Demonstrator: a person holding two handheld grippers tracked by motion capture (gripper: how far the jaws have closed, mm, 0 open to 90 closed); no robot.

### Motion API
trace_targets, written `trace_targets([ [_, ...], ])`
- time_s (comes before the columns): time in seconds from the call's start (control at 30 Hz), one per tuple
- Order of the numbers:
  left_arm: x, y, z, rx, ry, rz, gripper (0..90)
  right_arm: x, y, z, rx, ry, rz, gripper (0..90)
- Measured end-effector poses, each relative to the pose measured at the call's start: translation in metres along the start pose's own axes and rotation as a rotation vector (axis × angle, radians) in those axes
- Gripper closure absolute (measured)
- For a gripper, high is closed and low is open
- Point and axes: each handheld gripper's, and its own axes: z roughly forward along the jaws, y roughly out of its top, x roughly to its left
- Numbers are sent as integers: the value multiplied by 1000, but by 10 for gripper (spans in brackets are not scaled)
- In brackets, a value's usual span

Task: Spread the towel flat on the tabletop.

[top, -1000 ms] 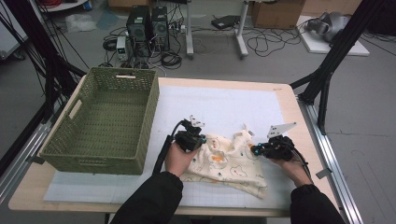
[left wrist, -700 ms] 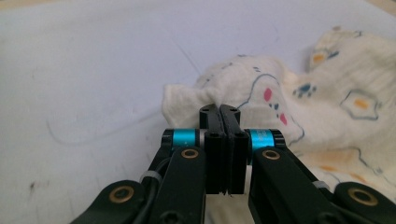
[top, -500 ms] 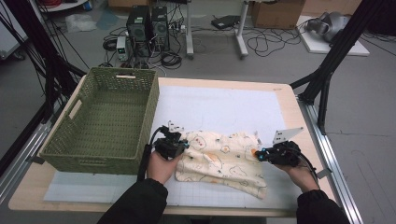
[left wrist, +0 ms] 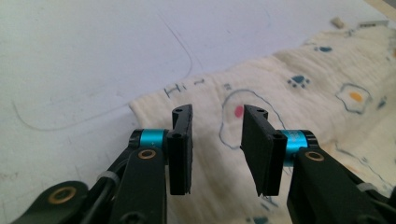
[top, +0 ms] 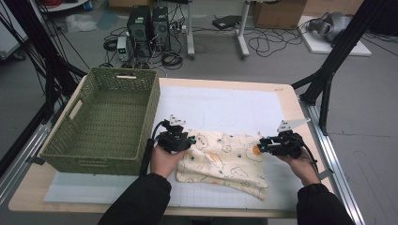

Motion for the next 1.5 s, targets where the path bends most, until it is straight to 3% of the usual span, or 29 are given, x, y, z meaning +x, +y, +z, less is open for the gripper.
trace_targets([
  [0.17,7,-3,23,54,41,-45,648,-9,2,24,46,-54,15,610],
  [0.2,7,-3,23,54,41,-45,665,-9,2,28,61,-68,12,606],
  [0.23,10,-6,33,105,41,-53,695,-9,2,33,79,-72,10,615],
  [0.27,8,-7,34,94,59,-34,719,-9,2,37,90,-73,2,624],
  [0.3,6,-7,34,96,86,-8,778,-10,2,37,78,-74,3,658],
  [0.37,8,-6,34,100,68,-15,877,-10,2,37,73,-48,2,802],
  [0.4,9,-6,34,97,65,-17,884,-11,2,37,79,-19,0,862],
  [0.47,9,-4,32,70,77,-11,891,-9,7,37,100,-25,-25,870],
  [0.5,9,-1,29,34,89,-8,892,-8,10,36,101,-35,-37,872],
  [0.6,6,11,17,-75,122,-4,893,-5,27,18,36,-96,-72,876],
  [0.63,4,18,10,-139,120,2,893,-5,31,12,16,-109,-79,876],
  [0.67,4,18,10,-139,120,2,893,-4,37,3,-19,-138,-86,876],
  [0.7,2,28,1,-230,139,21,893,-4,41,-4,-62,-175,-100,876],
  [0.73,3,32,0,-256,145,25,888,-4,43,-9,-90,-186,-92,872],
  [0.77,5,34,2,-253,141,8,835,-5,44,-14,-130,-212,-71,812],
  [0.8,6,35,6,-220,145,-14,714,-7,43,-13,-147,-241,-48,652],
  [0.83,6,35,6,-220,145,-14,679,-11,41,-10,-131,-236,-18,663],
  [0.87,9,34,10,-186,136,-24,678,-13,39,-7,-107,-206,-14,657],
  [0.93,11,27,16,-128,125,-27,657,-12,32,-2,-81,-201,-31,650],
  [1.03,11,17,17,-85,102,-18,657,-8,28,2,-29,-126,-21,621],
  [1.1,10,14,16,-84,94,-17,656,-4,26,2,-38,-112,-37,623],
  [1.13,10,10,13,-57,72,-8,654,5,21,0,-40,-101,-80,618],
  [1.4,-1,-7,-4,-44,30,43,638,28,-6,-9,-47,-3,-87,598],
  [1.5,-8,-22,-12,-17,11,73,626,42,-20,-7,-4,46,-114,595],
])
